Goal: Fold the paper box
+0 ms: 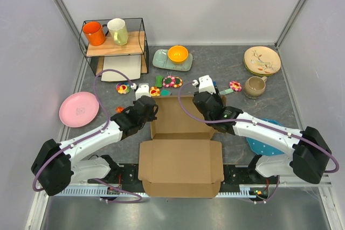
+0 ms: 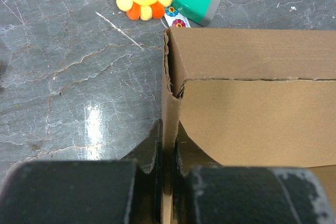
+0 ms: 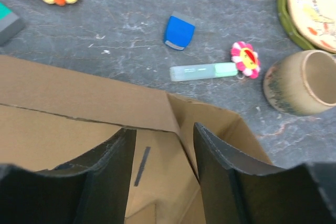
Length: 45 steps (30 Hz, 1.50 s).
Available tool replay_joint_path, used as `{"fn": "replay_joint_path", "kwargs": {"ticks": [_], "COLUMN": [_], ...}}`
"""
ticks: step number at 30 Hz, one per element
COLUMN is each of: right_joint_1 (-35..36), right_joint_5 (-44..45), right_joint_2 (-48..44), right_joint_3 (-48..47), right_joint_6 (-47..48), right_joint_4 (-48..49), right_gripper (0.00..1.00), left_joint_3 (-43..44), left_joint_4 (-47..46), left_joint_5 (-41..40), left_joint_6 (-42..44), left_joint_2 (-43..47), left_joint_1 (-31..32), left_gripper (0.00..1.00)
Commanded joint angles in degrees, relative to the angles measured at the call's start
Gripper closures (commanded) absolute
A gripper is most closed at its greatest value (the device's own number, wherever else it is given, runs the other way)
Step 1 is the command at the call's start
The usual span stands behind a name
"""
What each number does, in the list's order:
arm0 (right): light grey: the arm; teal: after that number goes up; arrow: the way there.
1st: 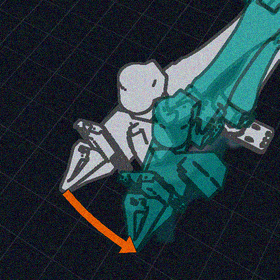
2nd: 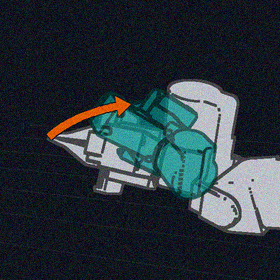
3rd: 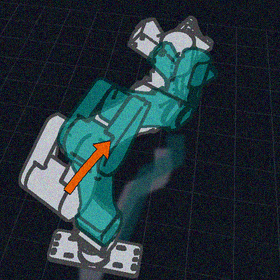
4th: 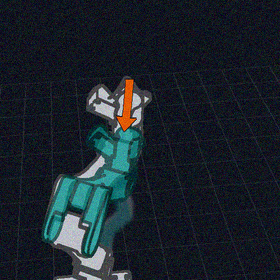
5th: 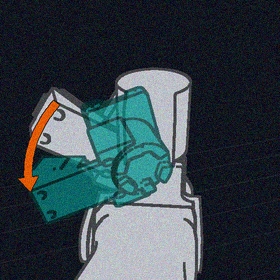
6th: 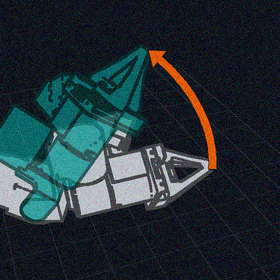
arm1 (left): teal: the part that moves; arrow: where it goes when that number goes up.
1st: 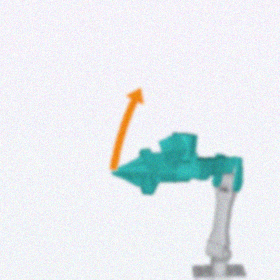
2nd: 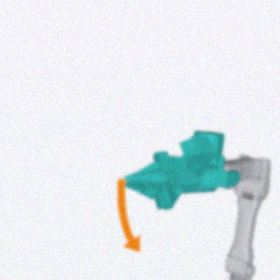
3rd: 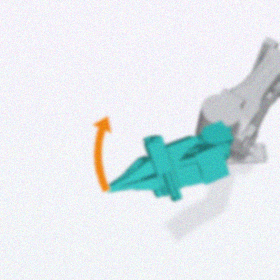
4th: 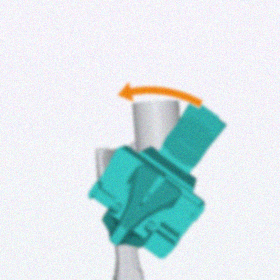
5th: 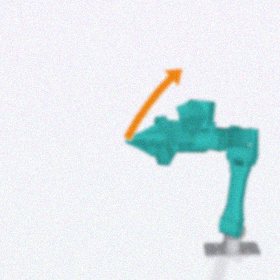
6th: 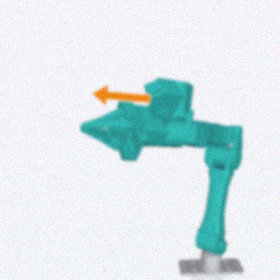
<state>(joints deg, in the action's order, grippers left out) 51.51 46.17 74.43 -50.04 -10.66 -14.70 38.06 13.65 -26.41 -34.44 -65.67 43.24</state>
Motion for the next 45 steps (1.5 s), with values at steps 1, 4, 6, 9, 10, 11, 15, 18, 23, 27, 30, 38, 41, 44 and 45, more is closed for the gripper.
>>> {"fn": "replay_joint_path", "kwargs": {"ticks": [1,4,6,9,10,11,15,18,23,27,30,38,41,44,45], "right_joint_1": [0.0,0.0,0.0,-0.09,0.0,0.0,0.0,0.0,0.0,0.17,0.44,1.49,2.37,2.28,2.28], "right_joint_5": [-4.85,-9.41,-12.67,-15.06,-14.45,-12.88,-9.53,-10.74,-22.16,-29.02,-30.44,-29.74,-27.64,-20.02,-17.81], "right_joint_2": [-0.34,-1.83,-2.71,-4.55,-5.6,-8.49,-17.9,-25.2,-32.77,-30.23,-26.89,-19.77,-23.7,-30.38,-32.49], "right_joint_3": [-0.5,0.38,1.17,1.61,1.61,1.87,4.59,9.6,21.73,27.18,29.47,29.65,28.51,24.48,21.42], "right_joint_6": [-5.24,-12.0,-16.4,-18.78,-18.79,-18.7,-18.43,-21.15,-26.25,-29.42,-31.44,-33.47,-32.15,-30.57,-29.96], "right_joint_4": [0.73,0.37,1.42,1.96,1.61,0.91,-2.08,-3.49,1.5,5.11,7.13,4.68,4.07,-0.49,-1.81], "right_gripper": [0.49,0.64,0.66,0.5,0.44,0.36,0.28,0.3,0.57,0.68,0.71,0.77,0.65,0.36,0.32], "left_joint_3": [0.61,0.35,0.08,0.08,0.17,0.17,0.43,0.61,1.31,1.23,-1.92,-7.04,-6.51,-5.2,-4.76], "left_joint_4": [-1.08,-1.08,-1.17,-1.17,-1.08,-0.99,-0.12,0.06,-2.04,-5.81,-12.82,-21.12,-20.68,-19.36,-19.19], "left_joint_5": [-0.04,-0.65,-1.09,-1.88,-2.06,-2.41,-5.48,-7.59,-10.76,-14.01,-15.16,-13.84,-13.4,-13.4,-13.4], "left_joint_6": [-0.19,-1.15,-1.6,-1.78,-1.34,-1.16,-0.54,-1.68,-3.71,-3.36,-1.52,1.82,4.2,6.48,6.92], "left_joint_2": [1.6,1.6,1.68,1.86,1.95,2.12,2.74,2.48,0.9,0.8,2.3,3.36,2.3,1.6,1.51], "left_joint_1": [0.17,0.09,0.17,0.09,0.09,0.17,0.09,0.0,0.0,0.0,0.0,0.09,0.09,0.0,0.0], "left_gripper": [0.98,0.98,0.98,0.98,0.98,0.98,0.98,0.98,0.98,0.98,0.98,0.98,0.98,0.98,0.98]}}
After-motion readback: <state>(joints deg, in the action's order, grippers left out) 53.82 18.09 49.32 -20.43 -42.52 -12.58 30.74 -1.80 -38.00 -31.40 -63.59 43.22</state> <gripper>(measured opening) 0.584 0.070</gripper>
